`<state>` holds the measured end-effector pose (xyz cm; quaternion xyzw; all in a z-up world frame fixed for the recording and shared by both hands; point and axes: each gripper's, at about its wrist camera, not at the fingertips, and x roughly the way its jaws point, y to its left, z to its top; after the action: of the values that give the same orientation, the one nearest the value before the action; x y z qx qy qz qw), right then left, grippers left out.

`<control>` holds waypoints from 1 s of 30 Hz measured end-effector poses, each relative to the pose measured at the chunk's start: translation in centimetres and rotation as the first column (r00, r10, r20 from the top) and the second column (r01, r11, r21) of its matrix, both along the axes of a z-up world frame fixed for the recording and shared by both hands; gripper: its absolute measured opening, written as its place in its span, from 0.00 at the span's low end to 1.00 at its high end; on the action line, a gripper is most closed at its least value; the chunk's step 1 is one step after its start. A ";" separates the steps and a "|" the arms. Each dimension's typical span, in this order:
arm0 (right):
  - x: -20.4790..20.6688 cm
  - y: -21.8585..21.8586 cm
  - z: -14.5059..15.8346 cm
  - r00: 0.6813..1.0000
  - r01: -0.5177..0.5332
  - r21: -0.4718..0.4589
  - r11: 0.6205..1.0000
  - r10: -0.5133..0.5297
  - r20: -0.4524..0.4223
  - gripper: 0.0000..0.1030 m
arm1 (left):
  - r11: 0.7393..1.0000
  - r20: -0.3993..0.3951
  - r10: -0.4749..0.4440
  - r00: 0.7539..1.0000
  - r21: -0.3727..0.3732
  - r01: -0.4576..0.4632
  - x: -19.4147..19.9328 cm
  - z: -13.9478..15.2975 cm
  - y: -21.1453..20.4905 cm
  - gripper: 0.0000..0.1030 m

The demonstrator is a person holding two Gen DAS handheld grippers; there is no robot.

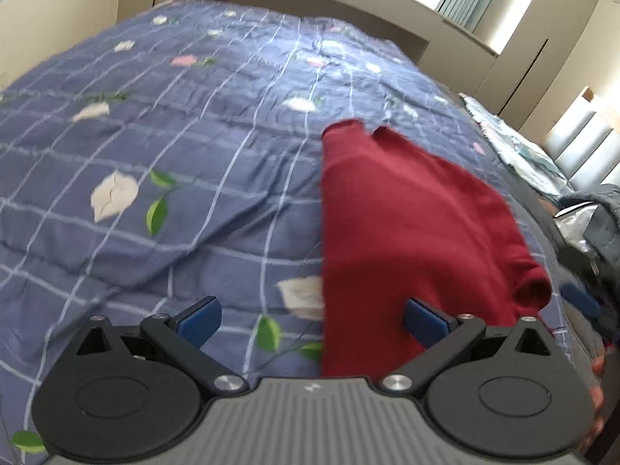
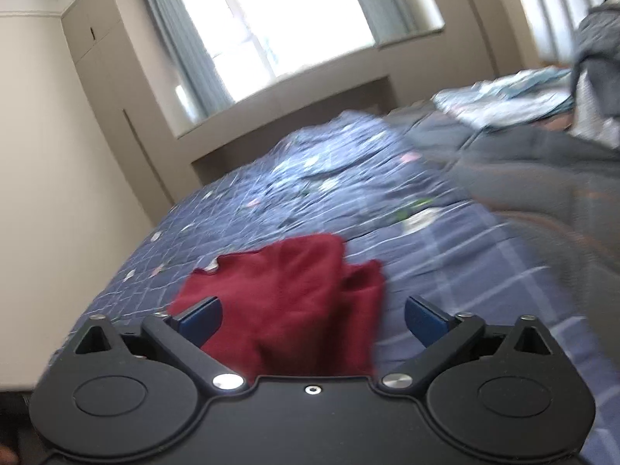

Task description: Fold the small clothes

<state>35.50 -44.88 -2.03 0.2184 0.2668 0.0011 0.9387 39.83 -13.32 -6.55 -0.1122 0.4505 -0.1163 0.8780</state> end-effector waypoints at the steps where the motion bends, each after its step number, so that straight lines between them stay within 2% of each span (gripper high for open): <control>1: 0.6 0.3 -0.1 1.000 0.002 -0.006 1.000 -0.002 -0.009 0.84 | 1.000 -0.011 -0.010 1.000 0.000 0.010 0.1 -0.4 0.1 1.00; 2: 1.1 0.7 -0.4 1.000 0.014 -0.024 1.000 -0.015 -0.025 0.73 | 1.000 -0.018 -0.019 1.000 0.002 0.019 -0.1 -0.7 0.1 1.00; 3: 1.3 0.9 -0.6 0.999 0.031 -0.050 0.998 -0.033 -0.040 0.55 | 1.000 -0.025 -0.027 0.999 0.006 0.028 -0.2 -1.0 -0.1 0.99; 4: 1.1 1.1 -0.9 0.997 0.051 -0.078 0.996 -0.055 -0.053 0.45 | 0.999 -0.035 -0.038 0.999 0.009 0.039 -0.1 -1.3 0.1 0.99; 5: 0.6 1.0 -1.3 0.996 0.065 -0.088 0.994 -0.070 -0.054 0.27 | 0.999 -0.039 -0.044 0.998 0.006 0.045 -0.2 -1.7 0.3 0.99; 6: 0.1 0.8 -1.7 0.995 0.077 -0.092 0.993 -0.082 -0.055 0.15 | 0.999 -0.041 -0.048 0.998 -0.003 0.048 -0.2 -1.9 0.6 0.99; 8: -0.9 0.4 -2.6 0.991 0.105 -0.114 0.988 -0.113 -0.068 0.01 | 0.998 -0.039 -0.057 0.998 -0.026 0.056 -0.3 -2.4 0.8 0.99; 12: -2.6 -0.9 -4.3 0.987 0.124 -0.088 0.988 -0.133 -0.094 0.01 | 0.998 -0.028 -0.066 0.997 -0.023 0.065 -0.5 -2.5 0.9 0.99; 13: -3.1 -1.1 -4.2 0.986 0.132 -0.084 0.988 -0.139 -0.089 0.06 | 0.998 -0.028 -0.064 0.998 -0.019 0.063 -0.6 -2.4 0.8 0.99; 15: -4.0 -1.4 -3.6 0.985 0.150 -0.043 0.988 -0.153 -0.078 0.28 | 0.998 -0.030 -0.055 0.998 -0.016 0.055 -0.6 -2.2 0.6 1.00; 16: -4.5 -1.5 -3.2 0.986 0.154 0.007 0.988 -0.153 -0.062 0.36 | 0.999 -0.030 -0.049 0.998 -0.018 0.049 -0.6 -2.1 0.6 1.00; 18: -5.3 -1.1 -2.5 0.988 0.150 0.084 0.985 -0.148 -0.036 0.73 | 0.999 -0.031 -0.039 0.999 -0.022 0.038 -0.6 -2.0 0.6 1.00; 20: -5.6 -0.1 -1.8 0.994 0.108 0.132 0.985 -0.106 -0.020 0.87 | 0.999 -0.034 -0.035 0.999 -0.021 0.034 -0.5 -2.0 0.5 1.00; 24: -5.5 2.3 -0.5 0.998 0.062 0.113 0.992 -0.064 0.014 0.91 | 0.999 -0.042 -0.028 0.999 -0.017 0.028 -0.5 -2.0 0.5 1.00; 26: -5.1 3.0 -0.4 0.998 0.064 0.082 0.995 -0.064 -0.009 0.90 | 1.000 -0.045 -0.028 0.999 -0.012 0.028 -0.5 -2.0 0.5 1.00; 28: -4.6 3.4 -0.7 0.998 0.054 0.068 0.996 -0.051 -0.048 0.70 | 1.000 -0.046 -0.027 0.999 -0.008 0.026 -0.4 -2.0 0.4 1.00; 30: -4.7 3.6 -1.3 0.995 0.054 0.046 0.997 -0.049 -0.085 0.31 | 1.000 -0.046 -0.028 0.999 -0.007 0.027 -0.5 -2.0 0.4 1.00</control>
<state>30.84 -41.24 -3.32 0.2479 0.3001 -0.0258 0.9208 39.37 -12.93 -8.52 -0.1115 0.4718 -0.1272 0.8653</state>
